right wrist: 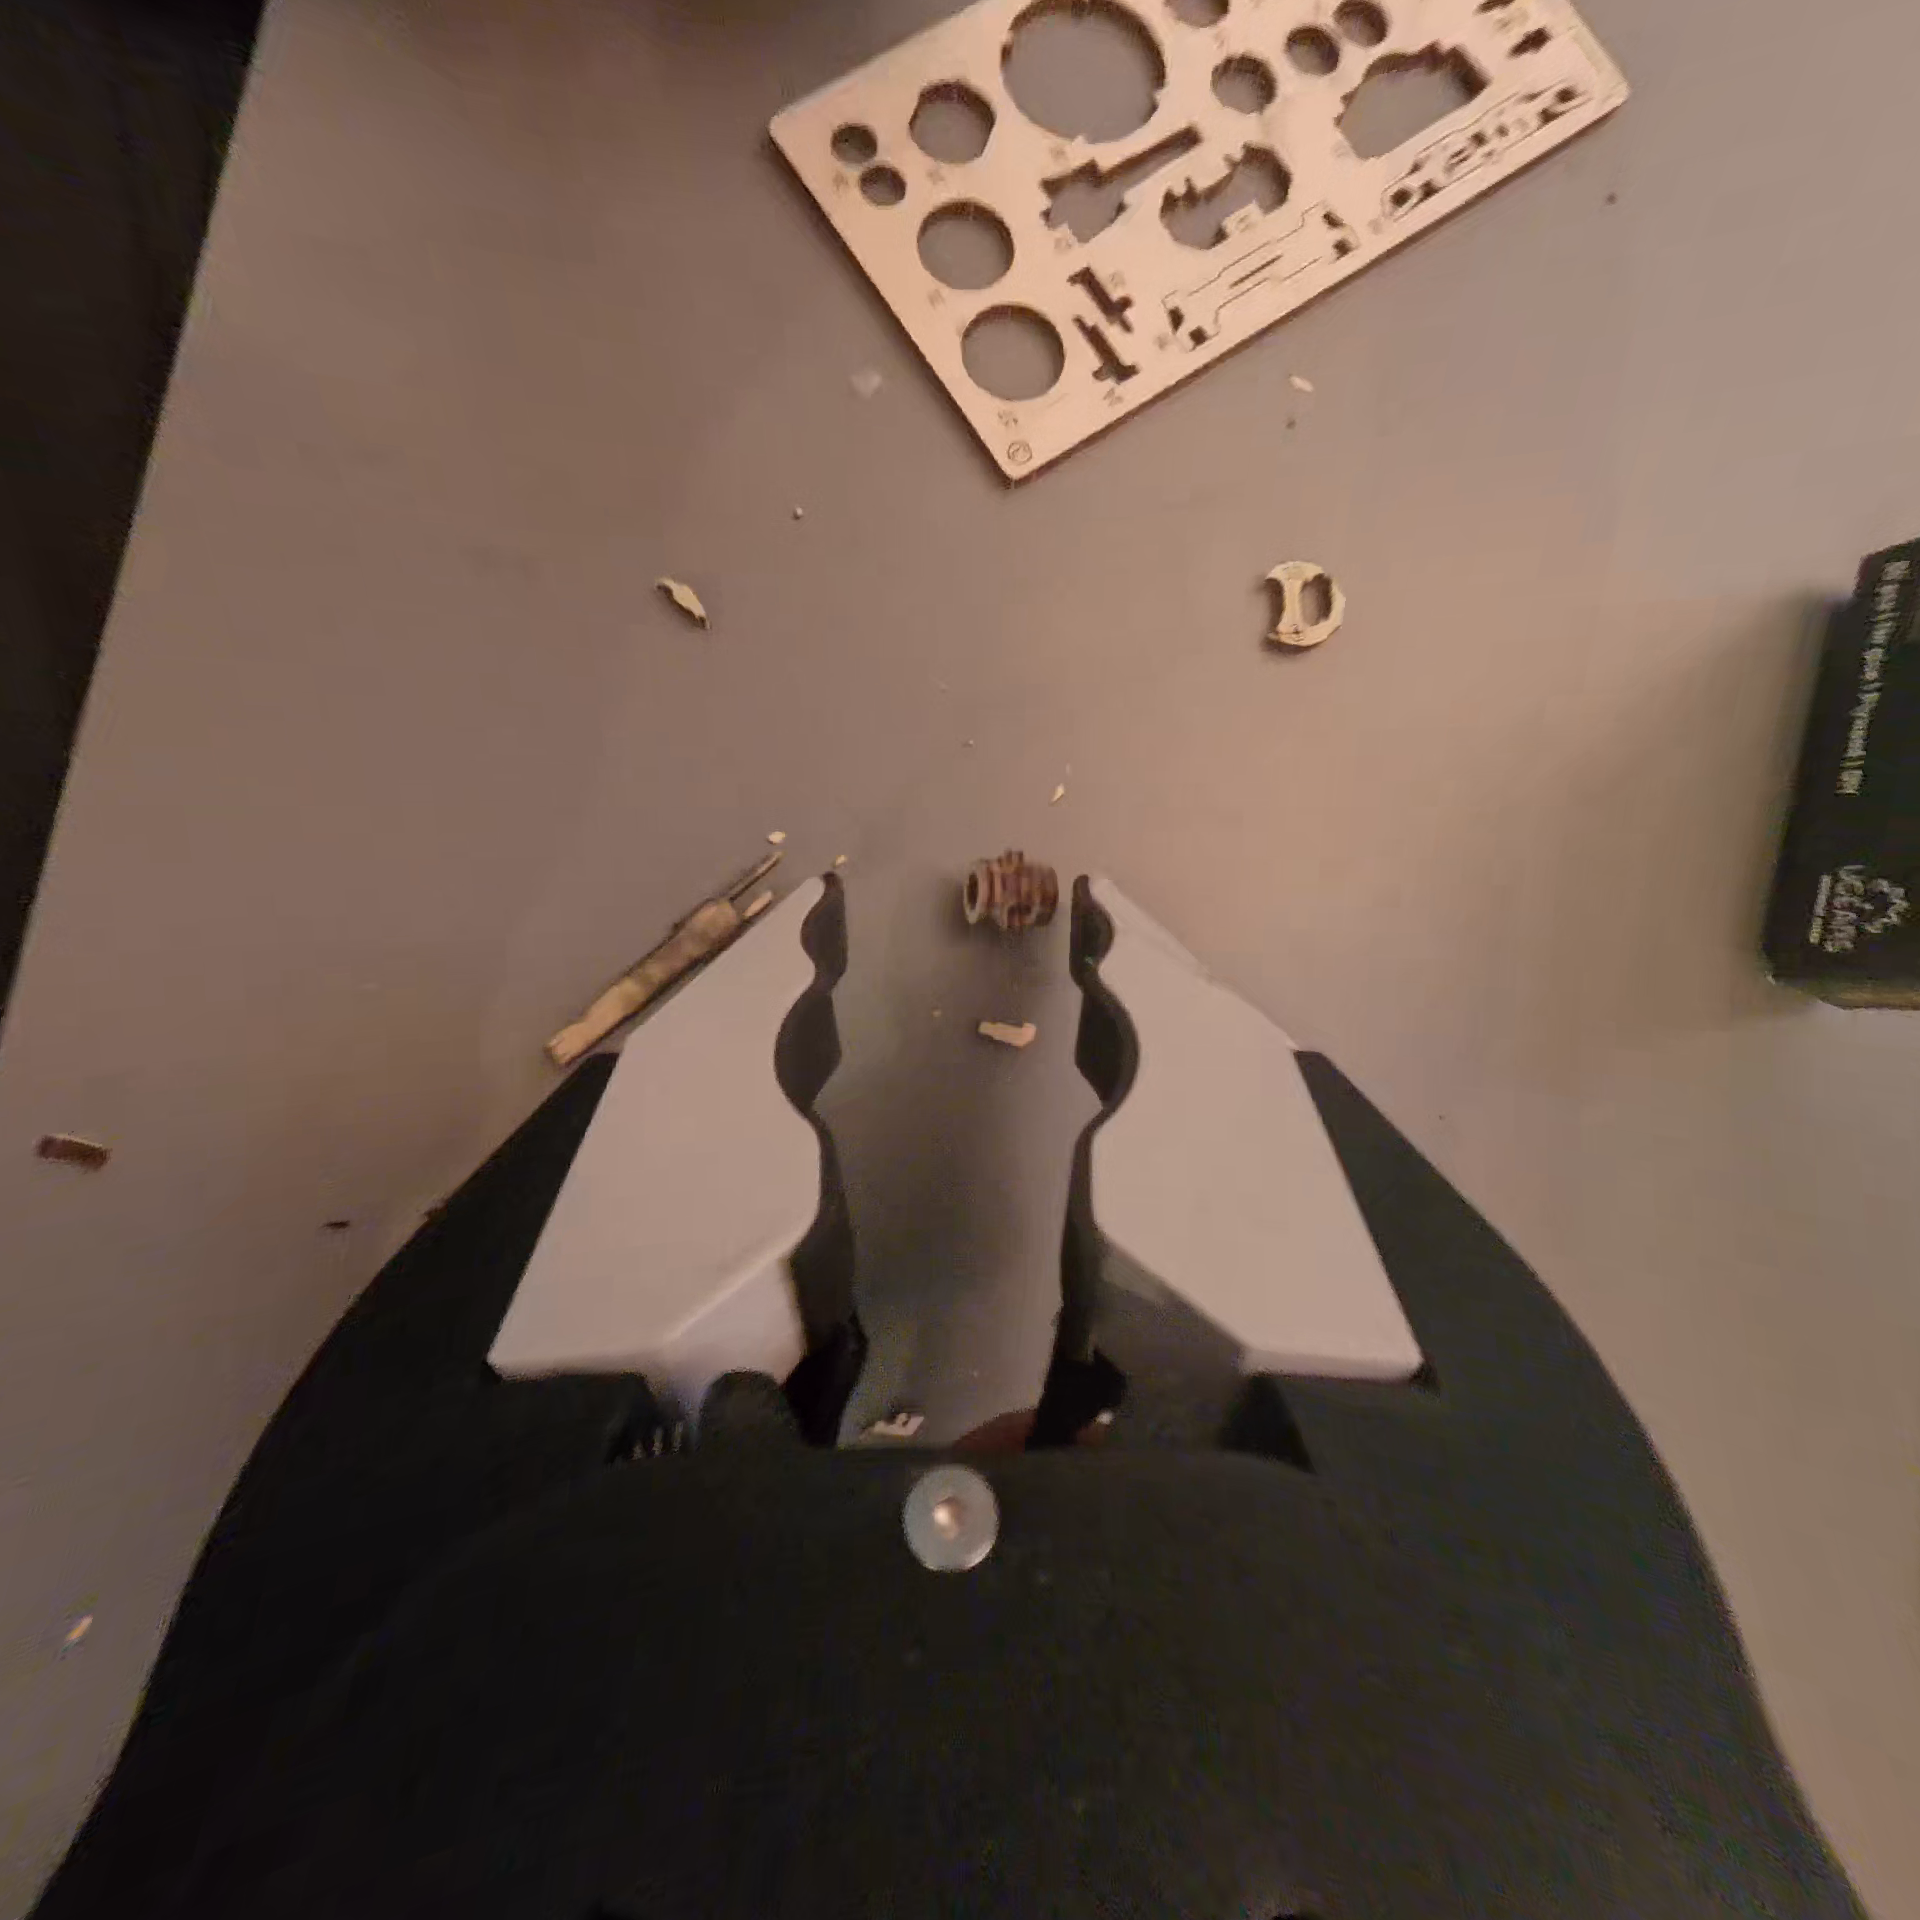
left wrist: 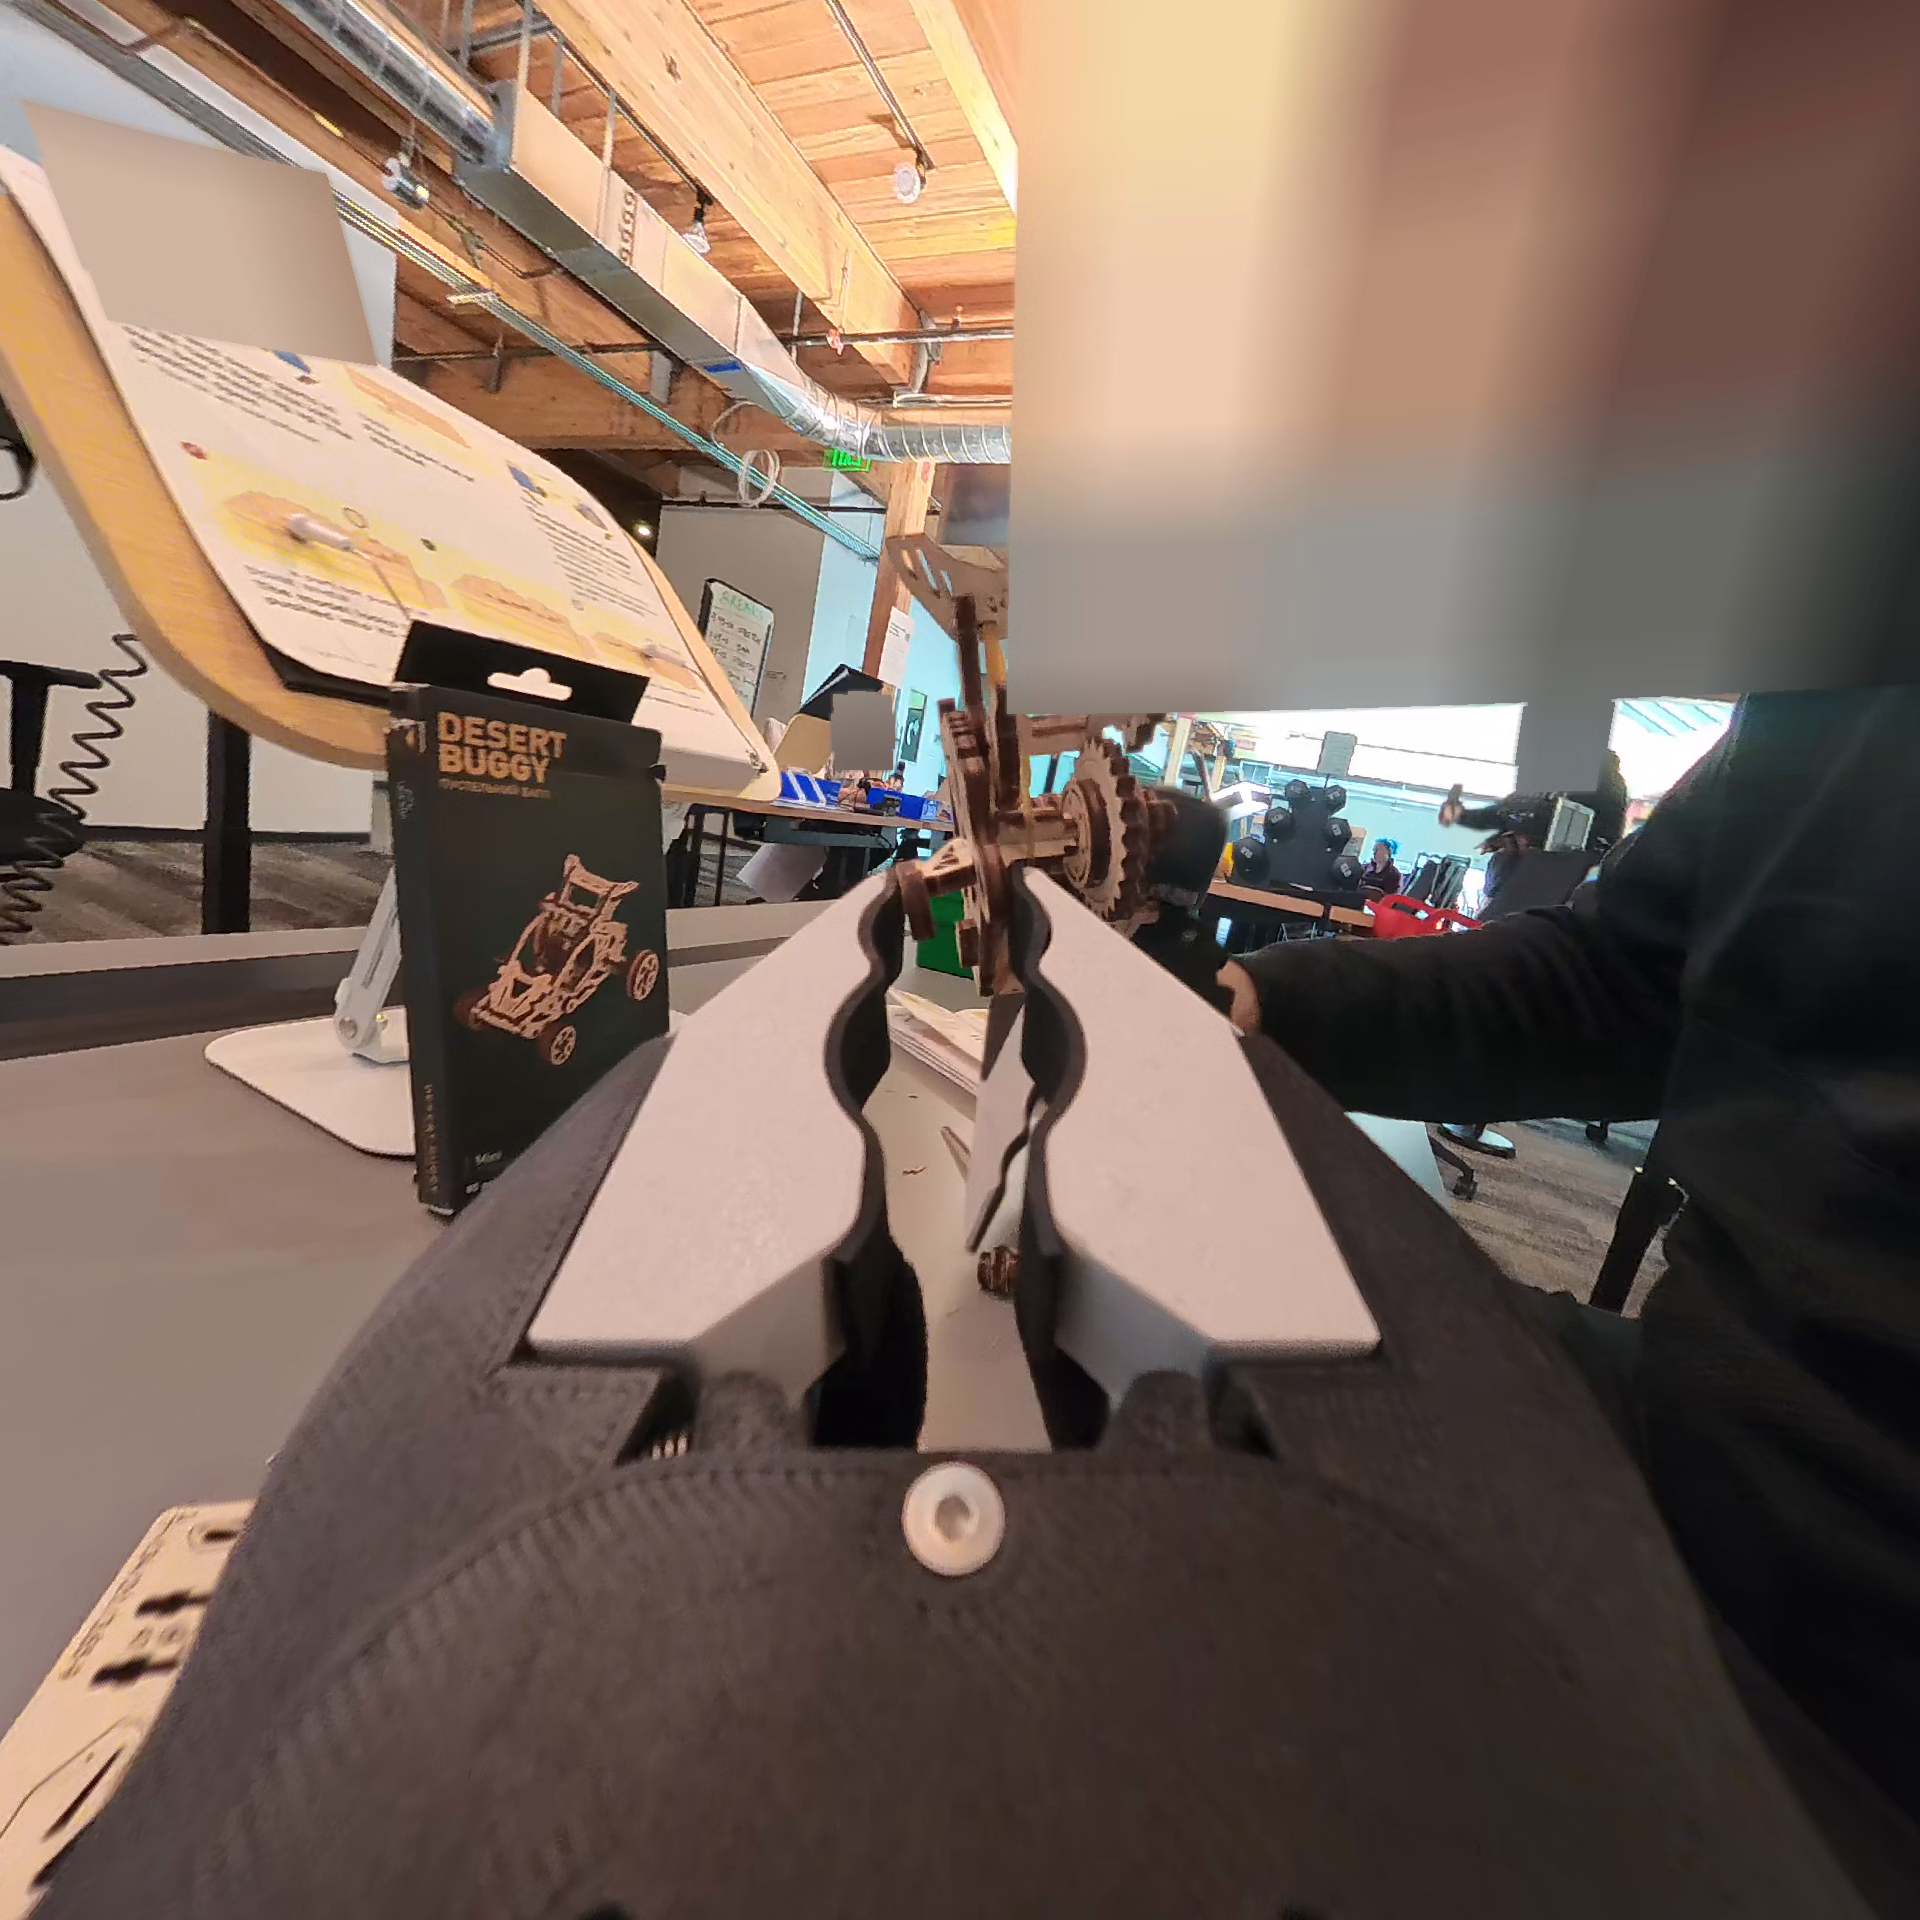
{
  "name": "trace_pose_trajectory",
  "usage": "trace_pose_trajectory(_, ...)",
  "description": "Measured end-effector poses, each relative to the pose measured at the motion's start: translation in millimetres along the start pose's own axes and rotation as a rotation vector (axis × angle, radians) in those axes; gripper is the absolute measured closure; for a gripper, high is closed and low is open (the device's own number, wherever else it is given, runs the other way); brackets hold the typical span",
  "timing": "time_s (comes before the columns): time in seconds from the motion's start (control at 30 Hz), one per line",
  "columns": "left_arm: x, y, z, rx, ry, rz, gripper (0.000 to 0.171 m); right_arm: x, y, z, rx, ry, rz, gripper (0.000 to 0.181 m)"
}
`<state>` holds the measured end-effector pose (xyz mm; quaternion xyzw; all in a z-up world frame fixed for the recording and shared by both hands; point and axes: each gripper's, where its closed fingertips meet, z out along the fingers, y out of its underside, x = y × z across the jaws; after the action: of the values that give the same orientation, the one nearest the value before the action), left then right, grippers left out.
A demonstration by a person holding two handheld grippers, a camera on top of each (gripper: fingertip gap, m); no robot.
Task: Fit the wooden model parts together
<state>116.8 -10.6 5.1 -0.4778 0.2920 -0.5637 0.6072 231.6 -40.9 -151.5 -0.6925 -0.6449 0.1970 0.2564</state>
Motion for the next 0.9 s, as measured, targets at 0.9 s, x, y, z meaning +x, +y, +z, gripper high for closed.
trace_pose_trajectory(0.9,2,8,6,-0.004,0.036,-0.030,0.155,10,-7,-14,0.129,0.186,0.096,0.169)
